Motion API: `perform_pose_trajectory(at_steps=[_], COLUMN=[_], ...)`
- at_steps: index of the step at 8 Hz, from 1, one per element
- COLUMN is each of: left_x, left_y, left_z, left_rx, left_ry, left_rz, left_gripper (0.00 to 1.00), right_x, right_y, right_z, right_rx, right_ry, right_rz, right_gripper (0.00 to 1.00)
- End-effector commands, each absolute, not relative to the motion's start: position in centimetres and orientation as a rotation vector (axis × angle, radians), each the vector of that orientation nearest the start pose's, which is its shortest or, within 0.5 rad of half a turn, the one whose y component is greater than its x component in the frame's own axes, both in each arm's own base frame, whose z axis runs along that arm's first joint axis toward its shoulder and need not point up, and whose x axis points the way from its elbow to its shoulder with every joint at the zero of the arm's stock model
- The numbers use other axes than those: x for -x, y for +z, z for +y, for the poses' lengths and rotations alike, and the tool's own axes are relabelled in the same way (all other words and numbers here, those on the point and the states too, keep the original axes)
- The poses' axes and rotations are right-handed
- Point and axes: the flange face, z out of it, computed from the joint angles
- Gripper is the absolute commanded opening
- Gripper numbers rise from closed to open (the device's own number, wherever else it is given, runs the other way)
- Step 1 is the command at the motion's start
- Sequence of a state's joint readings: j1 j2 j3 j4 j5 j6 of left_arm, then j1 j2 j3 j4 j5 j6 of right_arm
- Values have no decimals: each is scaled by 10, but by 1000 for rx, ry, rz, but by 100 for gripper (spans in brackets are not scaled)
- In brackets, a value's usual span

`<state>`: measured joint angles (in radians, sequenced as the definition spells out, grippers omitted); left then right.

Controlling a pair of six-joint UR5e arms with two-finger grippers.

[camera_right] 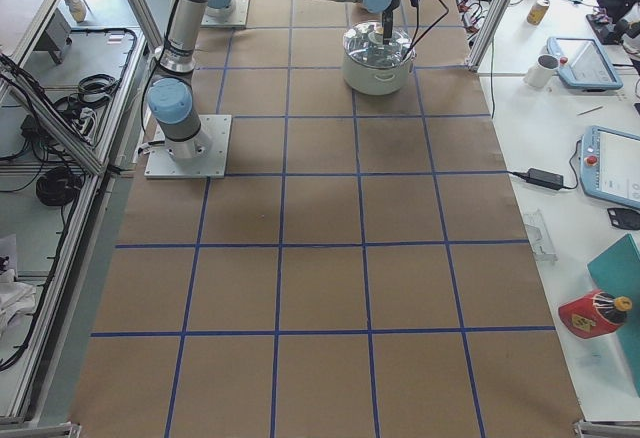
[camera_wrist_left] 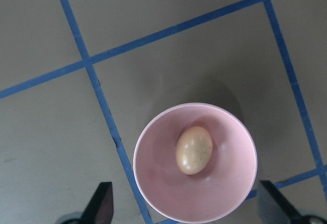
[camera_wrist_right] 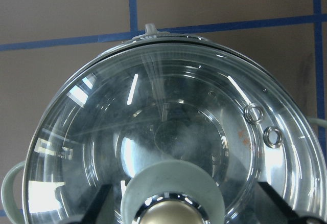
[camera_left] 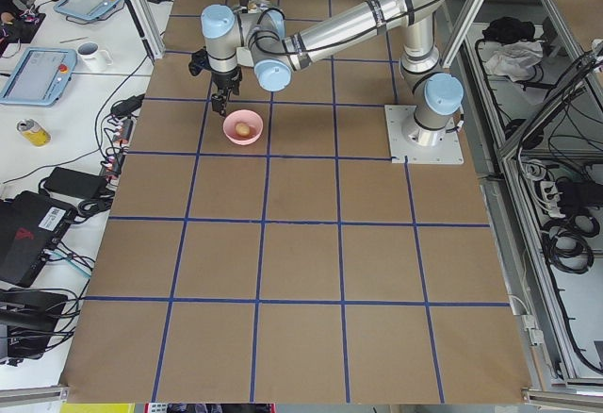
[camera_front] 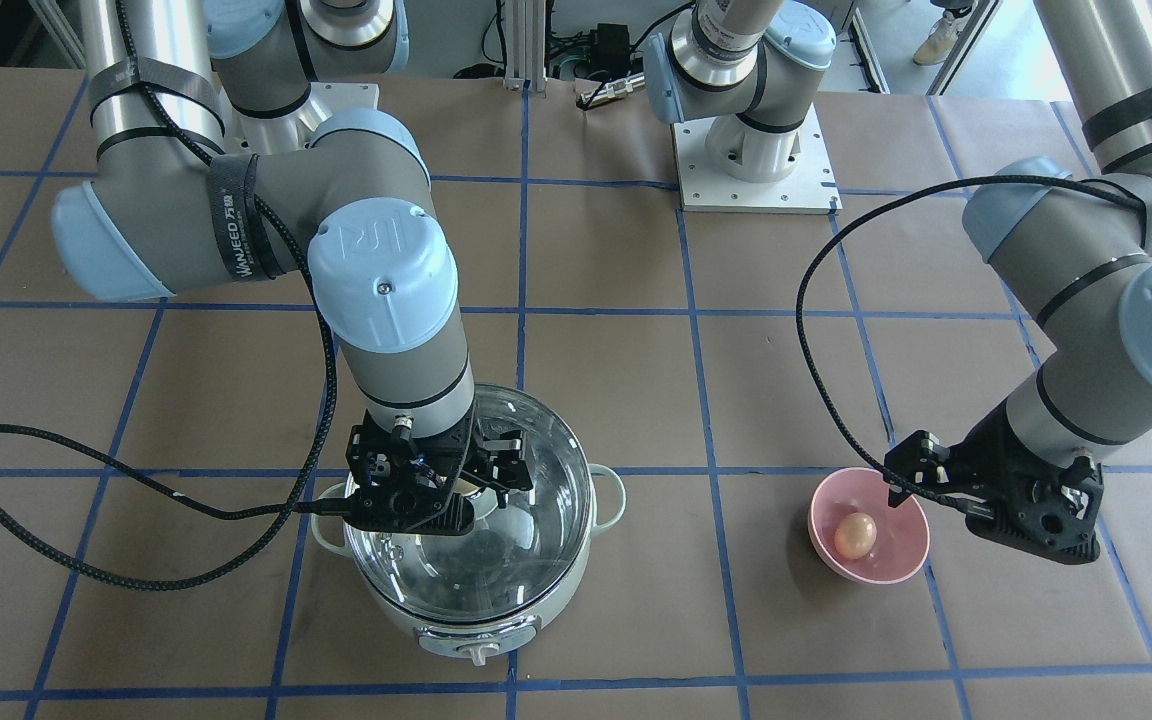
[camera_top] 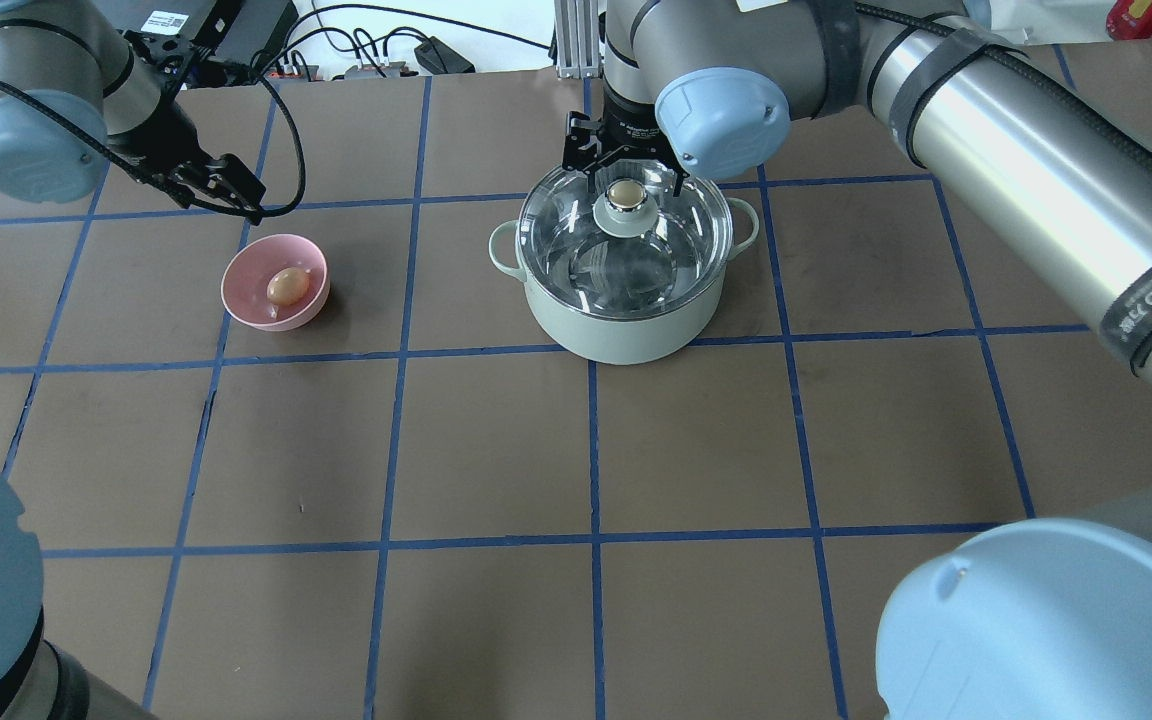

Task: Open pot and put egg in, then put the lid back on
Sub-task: 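Grasp the lid knob with the right gripper and lift the lid off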

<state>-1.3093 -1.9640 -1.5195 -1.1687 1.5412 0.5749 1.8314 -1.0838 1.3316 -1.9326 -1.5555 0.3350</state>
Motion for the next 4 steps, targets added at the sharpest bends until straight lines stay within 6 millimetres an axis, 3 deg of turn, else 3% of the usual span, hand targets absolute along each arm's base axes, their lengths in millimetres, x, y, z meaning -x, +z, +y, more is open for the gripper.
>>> perform_pose_trajectory(at_steps=[1, 3, 4], left_x=[-35, -37, -37], left_y=[288, 259, 253], left_z=[-640, -646, -646], left_rx=[-204, -137, -93], left_ry=[-60, -34, -18], left_rz=[3155, 3169, 3172], left_gripper=[100, 100, 89], right_x=[-314, -318, -319], right_y=[352, 351, 350], right_z=[-626, -624, -623], right_rx=[-99, -95, -93], right_ry=[-140, -123, -119], right_rz=[3092, 3065, 3063], right_gripper=[91, 86, 63])
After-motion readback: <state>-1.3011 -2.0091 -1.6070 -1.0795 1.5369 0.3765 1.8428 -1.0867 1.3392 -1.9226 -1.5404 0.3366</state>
